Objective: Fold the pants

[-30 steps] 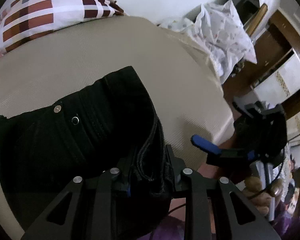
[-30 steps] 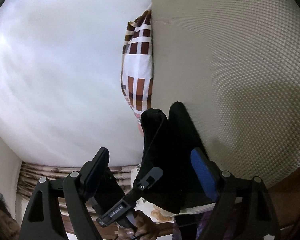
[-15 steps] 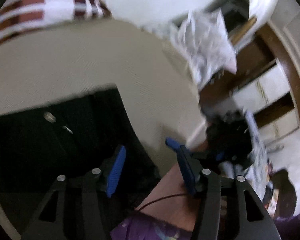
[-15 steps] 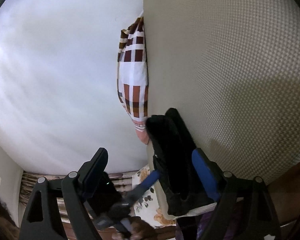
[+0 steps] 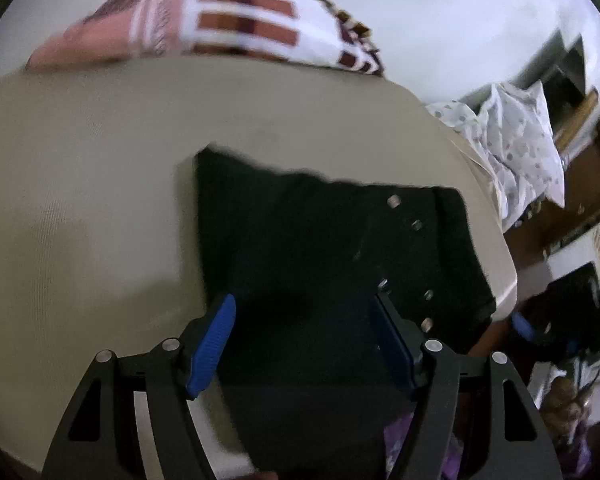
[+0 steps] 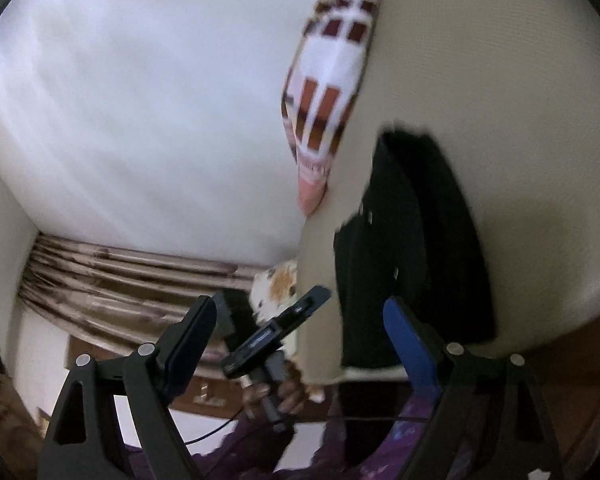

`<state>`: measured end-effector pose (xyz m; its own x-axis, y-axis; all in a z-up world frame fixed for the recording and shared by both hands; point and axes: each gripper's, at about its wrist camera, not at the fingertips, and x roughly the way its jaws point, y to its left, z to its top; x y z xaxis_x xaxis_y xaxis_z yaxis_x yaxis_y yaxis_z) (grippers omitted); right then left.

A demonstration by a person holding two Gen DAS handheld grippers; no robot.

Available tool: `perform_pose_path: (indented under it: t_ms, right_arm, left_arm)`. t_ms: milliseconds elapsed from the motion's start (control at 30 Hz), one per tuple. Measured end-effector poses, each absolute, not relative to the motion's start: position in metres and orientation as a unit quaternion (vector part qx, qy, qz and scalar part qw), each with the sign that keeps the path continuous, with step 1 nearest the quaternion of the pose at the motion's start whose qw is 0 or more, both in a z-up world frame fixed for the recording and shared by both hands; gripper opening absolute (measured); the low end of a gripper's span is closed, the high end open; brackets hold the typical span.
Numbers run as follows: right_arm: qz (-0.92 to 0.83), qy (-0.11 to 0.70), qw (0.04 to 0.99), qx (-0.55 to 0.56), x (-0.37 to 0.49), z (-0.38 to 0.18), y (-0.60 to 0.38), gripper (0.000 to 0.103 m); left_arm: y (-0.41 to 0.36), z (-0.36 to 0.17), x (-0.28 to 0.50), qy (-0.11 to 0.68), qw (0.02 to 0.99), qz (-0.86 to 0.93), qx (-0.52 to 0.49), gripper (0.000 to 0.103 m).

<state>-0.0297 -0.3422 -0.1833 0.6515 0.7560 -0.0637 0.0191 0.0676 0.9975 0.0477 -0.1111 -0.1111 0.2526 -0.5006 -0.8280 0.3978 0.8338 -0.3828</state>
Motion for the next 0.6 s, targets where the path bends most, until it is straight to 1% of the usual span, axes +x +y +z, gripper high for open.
perform_pose_path:
  t_ms: [133, 233, 300, 500, 600]
  right_arm:
    - [0.215, 0.366, 0.658, 0.622, -0.023, -0.204, -0.332, 0.084]
    - [0.206, 0.356, 0.649, 0.640, -0.022, -0.210, -0.335, 0.083]
    - [0.188, 0.361, 0.671, 0.619, -0.019, -0.203, -0.337, 0.083]
    - [0.158, 0.366, 0.697, 0.596, -0.008, -0.195, -0.326, 0.083]
    - [0.179, 0.360, 0.700, 0.591, -0.005, -0.193, -0.319, 0.083]
  left_arm:
    - [-0.089, -0.124, 0.043, 0.552, 0.783, -0.273, -0.090, 0.070]
    - [-0.082, -0.129, 0.041, 0.556, 0.778, -0.273, -0.110, 0.070]
    - [-0.081, -0.132, 0.040, 0.555, 0.777, -0.275, -0.109, 0.070]
    - [-0.092, -0.139, 0.038, 0.564, 0.768, -0.283, -0.104, 0.070]
    - [-0.094, -0.142, 0.037, 0.570, 0.765, -0.284, -0.102, 0.070]
